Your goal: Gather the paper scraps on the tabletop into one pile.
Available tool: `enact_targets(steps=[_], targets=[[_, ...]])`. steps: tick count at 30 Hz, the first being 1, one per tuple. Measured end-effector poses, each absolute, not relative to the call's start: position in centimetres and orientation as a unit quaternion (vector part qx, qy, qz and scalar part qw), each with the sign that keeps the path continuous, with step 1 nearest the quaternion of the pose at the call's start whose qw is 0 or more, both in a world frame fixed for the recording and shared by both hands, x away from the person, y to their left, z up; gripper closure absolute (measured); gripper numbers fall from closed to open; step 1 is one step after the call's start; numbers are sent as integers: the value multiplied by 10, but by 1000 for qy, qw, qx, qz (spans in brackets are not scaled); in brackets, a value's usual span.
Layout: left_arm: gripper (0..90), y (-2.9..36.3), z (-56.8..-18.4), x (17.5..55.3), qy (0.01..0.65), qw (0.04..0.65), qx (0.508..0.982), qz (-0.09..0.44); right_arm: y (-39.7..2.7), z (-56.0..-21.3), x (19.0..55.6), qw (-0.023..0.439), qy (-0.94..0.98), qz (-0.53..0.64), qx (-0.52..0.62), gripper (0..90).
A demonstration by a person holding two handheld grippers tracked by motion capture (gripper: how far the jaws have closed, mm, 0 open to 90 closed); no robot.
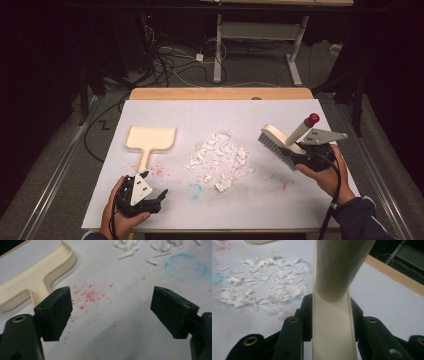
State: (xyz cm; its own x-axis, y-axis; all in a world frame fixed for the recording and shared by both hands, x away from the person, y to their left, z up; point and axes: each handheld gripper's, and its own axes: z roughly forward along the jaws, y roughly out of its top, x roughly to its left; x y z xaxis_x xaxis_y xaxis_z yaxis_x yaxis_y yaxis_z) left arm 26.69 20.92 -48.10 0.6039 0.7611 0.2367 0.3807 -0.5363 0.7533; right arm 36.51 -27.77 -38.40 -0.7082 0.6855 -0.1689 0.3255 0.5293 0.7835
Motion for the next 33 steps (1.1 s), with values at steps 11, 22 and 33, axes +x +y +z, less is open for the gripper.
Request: enact_targets(steps=[11, 22, 33], targets=[[170, 209, -482, 270, 340, 337, 833, 276, -246, -409, 415, 271, 855, 321, 305, 677], [170, 206, -482, 270, 325, 331, 841, 277, -202, -425, 457, 306, 859, 284, 296, 678], [170, 207, -483, 272, 322, 329, 844, 275, -161, -437, 475, 306, 866, 291, 267, 678]])
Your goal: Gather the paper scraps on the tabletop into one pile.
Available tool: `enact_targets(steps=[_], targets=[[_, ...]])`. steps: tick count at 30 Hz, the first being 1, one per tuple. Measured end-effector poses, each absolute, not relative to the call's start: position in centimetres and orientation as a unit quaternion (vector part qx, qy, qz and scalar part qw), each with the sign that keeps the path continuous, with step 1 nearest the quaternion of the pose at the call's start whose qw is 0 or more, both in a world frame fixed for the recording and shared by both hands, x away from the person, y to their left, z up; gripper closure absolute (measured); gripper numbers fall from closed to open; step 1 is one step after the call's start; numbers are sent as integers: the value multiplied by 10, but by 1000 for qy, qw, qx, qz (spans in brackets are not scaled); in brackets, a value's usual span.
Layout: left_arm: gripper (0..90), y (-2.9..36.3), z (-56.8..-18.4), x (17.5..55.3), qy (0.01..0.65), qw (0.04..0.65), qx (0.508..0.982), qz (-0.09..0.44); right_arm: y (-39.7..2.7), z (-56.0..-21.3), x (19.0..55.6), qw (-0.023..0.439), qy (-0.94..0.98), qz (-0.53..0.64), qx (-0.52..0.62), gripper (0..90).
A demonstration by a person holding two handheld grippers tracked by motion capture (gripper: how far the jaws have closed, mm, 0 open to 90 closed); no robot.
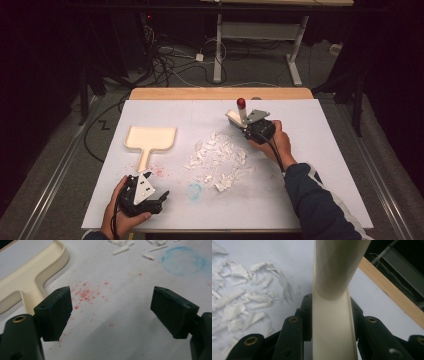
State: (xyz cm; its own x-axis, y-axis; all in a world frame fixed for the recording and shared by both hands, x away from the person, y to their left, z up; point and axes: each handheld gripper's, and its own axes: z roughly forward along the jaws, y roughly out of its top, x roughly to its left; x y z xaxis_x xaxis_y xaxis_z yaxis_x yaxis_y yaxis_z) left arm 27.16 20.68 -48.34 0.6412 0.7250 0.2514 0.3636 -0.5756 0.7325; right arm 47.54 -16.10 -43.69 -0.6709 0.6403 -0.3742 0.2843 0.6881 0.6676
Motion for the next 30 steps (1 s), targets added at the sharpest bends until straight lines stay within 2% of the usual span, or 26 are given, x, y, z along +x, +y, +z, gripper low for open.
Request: enact_targets(steps=[8, 22, 30], targets=[[170, 207, -484, 271, 322, 328, 845, 272, -145, -443, 470, 293, 878, 299, 230, 678], [170, 206, -484, 270, 321, 325, 848, 270, -157, -437, 427, 212, 904, 341, 149, 676], [170, 204, -484, 269, 318, 322, 850, 270, -173, -420, 400, 220, 899, 355, 132, 678]])
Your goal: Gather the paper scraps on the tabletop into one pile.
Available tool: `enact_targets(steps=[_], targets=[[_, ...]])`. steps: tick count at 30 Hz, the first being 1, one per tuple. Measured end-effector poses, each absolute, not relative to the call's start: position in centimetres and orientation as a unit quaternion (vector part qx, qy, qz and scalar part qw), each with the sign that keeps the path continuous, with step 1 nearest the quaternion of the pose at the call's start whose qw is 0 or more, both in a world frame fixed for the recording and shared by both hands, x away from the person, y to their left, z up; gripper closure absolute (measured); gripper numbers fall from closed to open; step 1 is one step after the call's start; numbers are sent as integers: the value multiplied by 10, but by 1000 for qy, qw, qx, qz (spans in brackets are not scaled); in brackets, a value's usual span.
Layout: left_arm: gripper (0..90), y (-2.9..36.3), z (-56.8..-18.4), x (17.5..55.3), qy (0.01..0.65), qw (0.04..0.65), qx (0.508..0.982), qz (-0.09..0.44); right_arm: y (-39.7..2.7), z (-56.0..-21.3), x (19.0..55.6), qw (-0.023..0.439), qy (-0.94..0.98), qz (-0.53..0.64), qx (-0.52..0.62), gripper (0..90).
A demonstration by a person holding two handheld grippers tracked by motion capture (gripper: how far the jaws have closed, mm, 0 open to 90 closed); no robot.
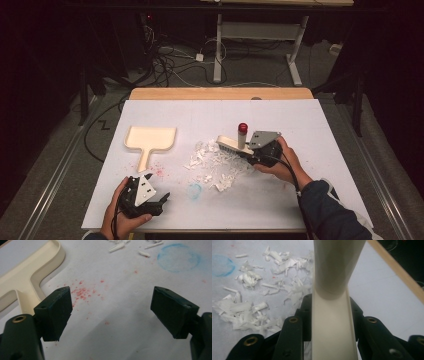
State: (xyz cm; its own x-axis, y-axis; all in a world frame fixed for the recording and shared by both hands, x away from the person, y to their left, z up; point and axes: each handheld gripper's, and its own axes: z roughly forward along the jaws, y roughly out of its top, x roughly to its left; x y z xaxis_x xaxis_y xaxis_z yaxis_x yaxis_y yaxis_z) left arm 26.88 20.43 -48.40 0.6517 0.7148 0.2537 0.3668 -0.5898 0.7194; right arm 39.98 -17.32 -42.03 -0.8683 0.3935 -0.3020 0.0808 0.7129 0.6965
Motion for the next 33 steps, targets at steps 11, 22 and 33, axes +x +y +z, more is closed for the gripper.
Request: enact_targets(steps=[11, 22, 33], targets=[[170, 202, -484, 269, 318, 325, 849, 269, -183, -407, 393, 254, 880, 371, 154, 678], [170, 203, -485, 270, 321, 324, 849, 267, -172, -416, 433, 298, 869, 346, 188, 678], [170, 204, -485, 270, 321, 323, 850, 265, -135, -443, 446, 298, 891, 304, 157, 678]])
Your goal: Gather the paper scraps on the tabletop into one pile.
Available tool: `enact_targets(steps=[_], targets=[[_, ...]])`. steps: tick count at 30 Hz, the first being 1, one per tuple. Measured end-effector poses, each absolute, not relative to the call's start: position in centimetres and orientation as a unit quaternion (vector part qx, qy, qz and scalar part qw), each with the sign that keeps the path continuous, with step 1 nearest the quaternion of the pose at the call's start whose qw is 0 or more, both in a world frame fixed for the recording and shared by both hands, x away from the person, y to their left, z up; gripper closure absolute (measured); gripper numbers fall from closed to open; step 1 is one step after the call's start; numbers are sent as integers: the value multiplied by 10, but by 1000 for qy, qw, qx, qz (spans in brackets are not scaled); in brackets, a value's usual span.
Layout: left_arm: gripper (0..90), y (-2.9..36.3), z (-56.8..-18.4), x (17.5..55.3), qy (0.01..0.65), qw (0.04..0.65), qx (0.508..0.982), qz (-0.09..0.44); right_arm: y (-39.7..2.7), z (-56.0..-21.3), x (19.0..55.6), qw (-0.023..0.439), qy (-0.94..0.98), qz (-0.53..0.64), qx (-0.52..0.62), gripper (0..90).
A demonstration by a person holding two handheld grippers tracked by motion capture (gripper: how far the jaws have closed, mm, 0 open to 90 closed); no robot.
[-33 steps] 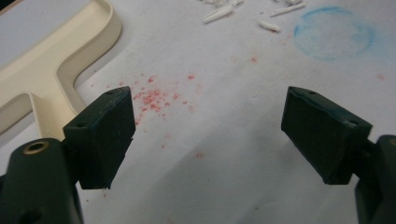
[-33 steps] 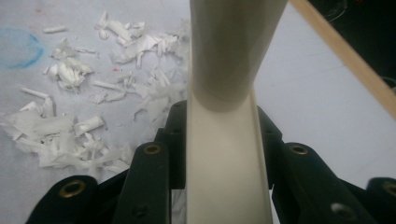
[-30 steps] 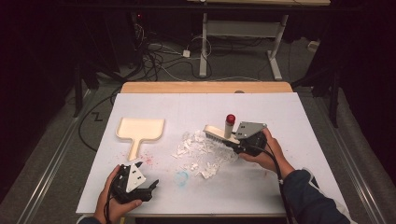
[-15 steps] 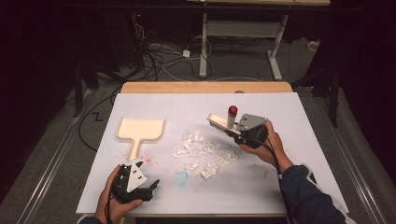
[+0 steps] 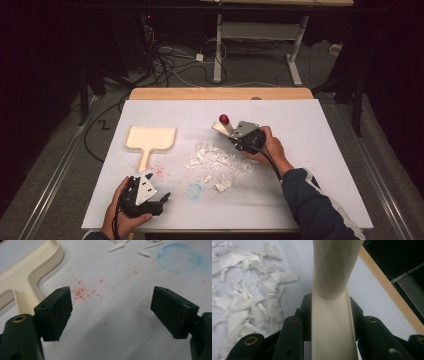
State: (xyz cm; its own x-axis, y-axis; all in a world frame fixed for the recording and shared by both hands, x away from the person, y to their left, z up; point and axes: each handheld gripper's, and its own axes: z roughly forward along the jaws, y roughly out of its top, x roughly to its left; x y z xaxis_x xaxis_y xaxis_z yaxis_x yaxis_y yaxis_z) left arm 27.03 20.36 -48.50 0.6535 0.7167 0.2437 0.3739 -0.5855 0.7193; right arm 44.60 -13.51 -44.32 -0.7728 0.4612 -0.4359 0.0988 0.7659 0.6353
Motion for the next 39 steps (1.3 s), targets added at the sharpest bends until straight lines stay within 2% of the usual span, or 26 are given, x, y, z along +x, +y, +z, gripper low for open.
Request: enact_targets(steps=[8, 13, 18, 27, 33, 39], targets=[[170, 205, -484, 267, 321, 327, 848, 267, -149, -440, 416, 229, 907, 342, 86, 677], [170, 203, -483, 267, 318, 327, 849, 267, -159, -424, 410, 233, 900, 361, 81, 678], [170, 203, -483, 270, 318, 331, 848, 266, -146, -412, 424, 250, 893, 362, 91, 678], [170, 204, -485, 274, 316, 333, 850, 258, -99, -435, 460, 266, 897, 339, 101, 678], [170, 205, -486, 273, 316, 333, 850, 258, -81, -446, 460, 237, 904, 347, 77, 676], [170, 206, -486, 271, 319, 333, 849, 258, -91, -446, 441, 200, 907, 369, 26, 675]])
